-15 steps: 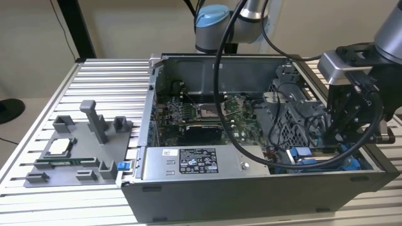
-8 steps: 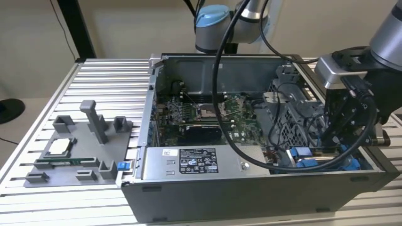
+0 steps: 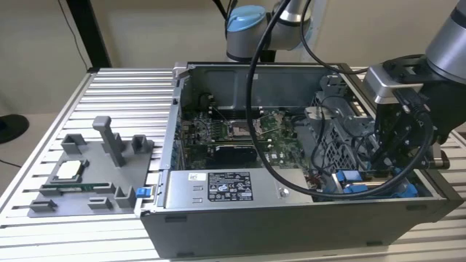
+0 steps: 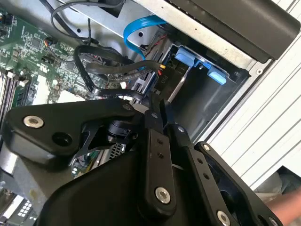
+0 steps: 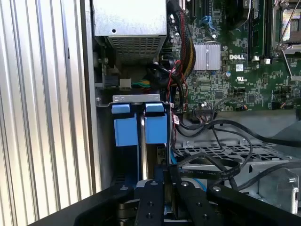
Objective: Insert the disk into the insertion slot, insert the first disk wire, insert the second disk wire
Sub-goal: 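Insert the second disk wire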
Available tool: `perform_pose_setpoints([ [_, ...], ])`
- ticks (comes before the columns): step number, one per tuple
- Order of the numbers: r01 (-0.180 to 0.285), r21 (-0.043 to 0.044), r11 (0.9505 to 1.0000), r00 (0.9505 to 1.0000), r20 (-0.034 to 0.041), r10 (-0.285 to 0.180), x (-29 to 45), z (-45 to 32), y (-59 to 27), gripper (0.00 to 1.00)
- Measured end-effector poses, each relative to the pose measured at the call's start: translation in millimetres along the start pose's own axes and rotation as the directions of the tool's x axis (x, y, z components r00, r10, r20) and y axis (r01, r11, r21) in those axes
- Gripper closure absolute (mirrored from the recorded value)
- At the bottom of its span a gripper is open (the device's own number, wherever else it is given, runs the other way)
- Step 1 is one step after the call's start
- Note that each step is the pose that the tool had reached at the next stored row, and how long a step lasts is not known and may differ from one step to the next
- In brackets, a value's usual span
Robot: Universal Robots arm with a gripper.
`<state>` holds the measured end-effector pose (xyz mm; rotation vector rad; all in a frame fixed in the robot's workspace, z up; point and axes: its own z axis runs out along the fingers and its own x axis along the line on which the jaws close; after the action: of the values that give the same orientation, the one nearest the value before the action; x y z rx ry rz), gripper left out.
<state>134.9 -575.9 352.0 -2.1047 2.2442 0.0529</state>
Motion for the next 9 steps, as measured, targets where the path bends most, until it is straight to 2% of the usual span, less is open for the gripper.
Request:
perform_pose_setpoints([
  [9,0.000,-0.0009,1.0000,1.0000,-0.0005,0.000,-0.6,1.3,-2.0,1.00],
])
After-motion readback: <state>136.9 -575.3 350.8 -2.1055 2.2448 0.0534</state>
